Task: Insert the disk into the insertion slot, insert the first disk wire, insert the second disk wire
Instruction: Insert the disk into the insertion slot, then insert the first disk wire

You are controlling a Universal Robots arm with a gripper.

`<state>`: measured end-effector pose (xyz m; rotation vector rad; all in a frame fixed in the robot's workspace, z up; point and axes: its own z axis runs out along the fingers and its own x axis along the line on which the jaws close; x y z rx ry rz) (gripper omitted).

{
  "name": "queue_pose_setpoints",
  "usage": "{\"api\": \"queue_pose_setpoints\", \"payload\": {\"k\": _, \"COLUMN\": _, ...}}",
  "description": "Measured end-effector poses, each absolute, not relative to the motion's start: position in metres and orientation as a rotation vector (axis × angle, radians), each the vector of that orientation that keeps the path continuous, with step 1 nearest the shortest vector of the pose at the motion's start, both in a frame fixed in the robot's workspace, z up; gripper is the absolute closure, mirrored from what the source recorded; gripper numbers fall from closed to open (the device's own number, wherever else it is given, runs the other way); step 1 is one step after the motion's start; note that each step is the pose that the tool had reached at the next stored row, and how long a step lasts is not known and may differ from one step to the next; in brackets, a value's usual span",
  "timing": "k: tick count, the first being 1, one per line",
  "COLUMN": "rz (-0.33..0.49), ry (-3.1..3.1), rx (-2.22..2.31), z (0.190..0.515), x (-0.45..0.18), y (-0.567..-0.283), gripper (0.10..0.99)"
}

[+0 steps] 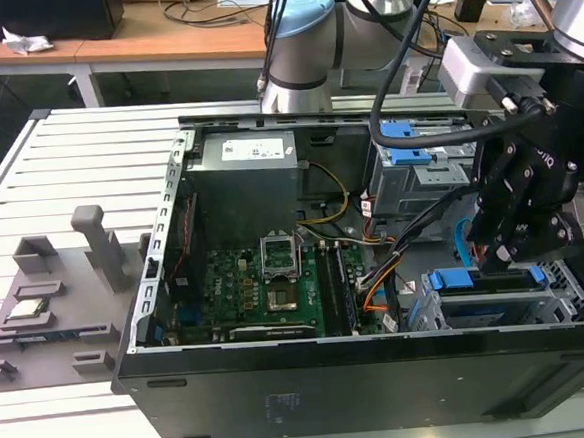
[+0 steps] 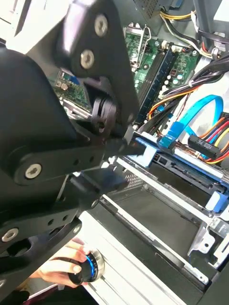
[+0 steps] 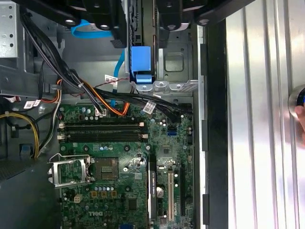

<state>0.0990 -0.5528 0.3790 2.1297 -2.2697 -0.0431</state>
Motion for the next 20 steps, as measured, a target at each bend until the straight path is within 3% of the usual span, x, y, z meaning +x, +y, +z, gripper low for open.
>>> {"api": "queue_pose_setpoints", "payload": {"k": 2, "rz": -0.043, "ry": -2.27, "rx": 2.13, "z": 0.379, "x": 0.099, "y": -0.553, "gripper": 0.851}}
{"api": "queue_pose_setpoints", "payload": {"k": 3, "rz": -0.043, "ry": -2.27, "rx": 2.13, "z": 0.379, "x": 0.099, "y": -0.553, "gripper": 0.973}}
{"api": "queue_pose_setpoints", "payload": {"k": 11, "rz": -0.044, "ry": -2.27, "rx": 2.13, "z": 0.378, "x": 0.1, "y": -0.553, "gripper": 0.98}}
{"api": "queue_pose_setpoints", "payload": {"k": 20, "rz": -0.043, "ry": -2.268, "rx": 2.129, "z": 0.375, "x": 0.14, "y": -0.539, "gripper": 0.98}}
